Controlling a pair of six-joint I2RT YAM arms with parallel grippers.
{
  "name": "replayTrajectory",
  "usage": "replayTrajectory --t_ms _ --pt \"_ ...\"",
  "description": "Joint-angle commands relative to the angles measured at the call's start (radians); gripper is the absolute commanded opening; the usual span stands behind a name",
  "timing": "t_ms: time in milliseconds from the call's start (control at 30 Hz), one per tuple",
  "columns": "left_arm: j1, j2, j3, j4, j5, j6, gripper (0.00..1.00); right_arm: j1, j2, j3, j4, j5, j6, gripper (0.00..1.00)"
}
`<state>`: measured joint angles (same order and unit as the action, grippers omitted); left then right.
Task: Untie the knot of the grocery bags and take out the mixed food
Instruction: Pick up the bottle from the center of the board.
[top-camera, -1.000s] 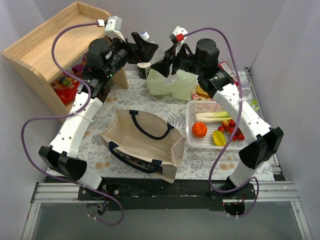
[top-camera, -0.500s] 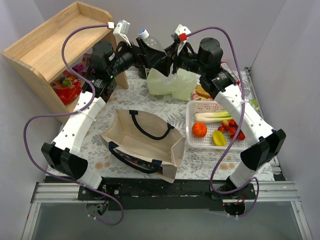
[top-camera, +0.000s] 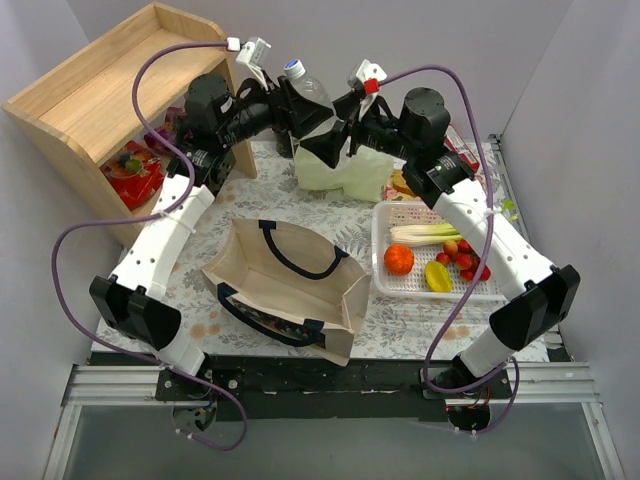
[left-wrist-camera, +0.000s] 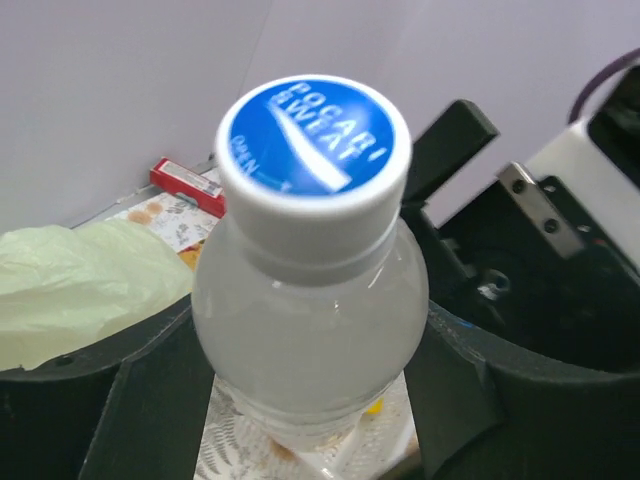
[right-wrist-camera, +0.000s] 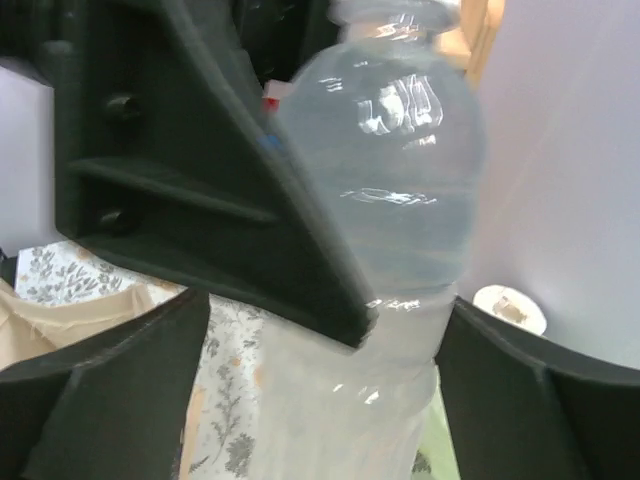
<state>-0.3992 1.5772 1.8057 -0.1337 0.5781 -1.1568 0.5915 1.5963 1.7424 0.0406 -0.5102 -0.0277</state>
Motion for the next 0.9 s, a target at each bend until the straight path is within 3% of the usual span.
replayTrajectory --t_ms 0,233,300,500,700,867 --pt "0.084 -0.006 0.109 0.054 -0.029 0.112 0.00 0.024 -0.137 -0.065 0.099 -0.038 0.040 0.98" --pt "0.217 -0.022 0.175 0.043 0.025 0.210 0.00 0.004 -0.226 -0.159 0.076 0.027 0.031 0.98" --pt "0.230 -0.029 0.184 0.042 0.002 0.297 0.00 -0.002 -0.240 -0.168 0.065 0.025 0.000 0.98" --pt "0.234 0.003 0.334 0.017 -0.205 0.684 0.00 -0.010 -0.251 -0.202 0.059 0.033 -0.009 0.98" --pt "0.234 0.116 0.573 0.014 -0.282 0.842 0.00 -0.010 -0.272 -0.274 0.079 0.022 -0.003 0.98" --pt "0.243 0.144 0.596 0.086 -0.418 1.005 0.00 -0.010 -0.289 -0.307 0.077 0.021 -0.008 0.98"
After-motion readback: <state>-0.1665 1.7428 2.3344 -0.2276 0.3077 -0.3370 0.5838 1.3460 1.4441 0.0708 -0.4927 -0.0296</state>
